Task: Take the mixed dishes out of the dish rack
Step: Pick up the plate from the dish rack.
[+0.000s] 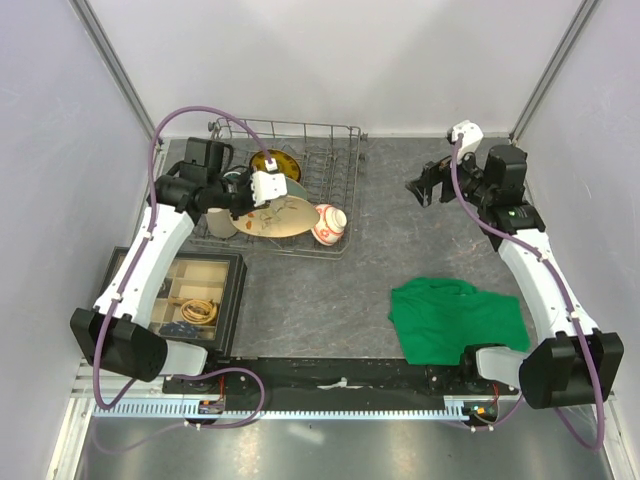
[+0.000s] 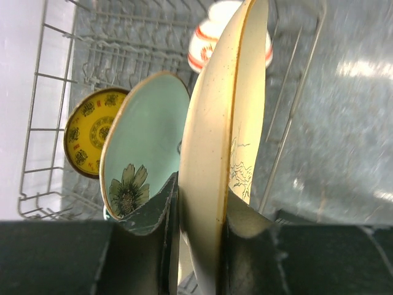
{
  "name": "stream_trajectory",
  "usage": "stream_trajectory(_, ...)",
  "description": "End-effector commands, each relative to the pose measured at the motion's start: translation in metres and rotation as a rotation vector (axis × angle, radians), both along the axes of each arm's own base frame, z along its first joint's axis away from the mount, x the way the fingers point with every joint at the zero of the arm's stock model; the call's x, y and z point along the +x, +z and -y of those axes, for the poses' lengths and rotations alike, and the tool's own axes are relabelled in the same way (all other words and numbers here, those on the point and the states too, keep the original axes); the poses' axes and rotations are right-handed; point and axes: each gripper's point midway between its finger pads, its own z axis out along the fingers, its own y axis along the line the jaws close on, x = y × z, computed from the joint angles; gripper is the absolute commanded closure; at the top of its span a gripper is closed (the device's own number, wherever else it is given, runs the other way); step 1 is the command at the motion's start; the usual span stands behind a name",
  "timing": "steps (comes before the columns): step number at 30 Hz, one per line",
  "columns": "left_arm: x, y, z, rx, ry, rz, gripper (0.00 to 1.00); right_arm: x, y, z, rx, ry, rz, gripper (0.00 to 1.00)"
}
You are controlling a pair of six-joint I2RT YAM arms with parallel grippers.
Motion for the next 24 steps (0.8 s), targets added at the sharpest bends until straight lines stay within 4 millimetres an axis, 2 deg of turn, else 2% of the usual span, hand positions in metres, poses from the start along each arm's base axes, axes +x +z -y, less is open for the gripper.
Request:
stream_trajectory(1,-0.005,0.083,0.029,-0.272,0.013,0.066,0.98,-0.029,0.042,-0.042,0.063,0.198,0.100,0.05)
stream_trajectory(6,-0.010,0.092,0.041,-0.385,0.028,-0.016,0.98,-0.059,0.049,-0.088,0.072,0.392,0.132,0.07)
stream_trajectory(10,-0.015,0.097,0.050,-0.450,0.015,-0.067,0.99,-0.080,0.045,-0.127,0.031,0.520,0.139,0.07)
stream_trajectory(13,-0.021,0.100,0.057,-0.494,-0.016,-0.113,0.98,-0.087,0.033,-0.148,-0.025,0.578,0.115,0.10)
stream_trajectory(16,-0.028,0.100,0.061,-0.512,-0.040,-0.142,0.98,-0.089,0.024,-0.158,-0.060,0.605,0.114,0.11)
stream_trajectory(24,-0.053,0.099,0.068,-0.551,-0.131,-0.192,0.98,-0.091,0.037,-0.171,-0.062,0.643,0.145,0.12)
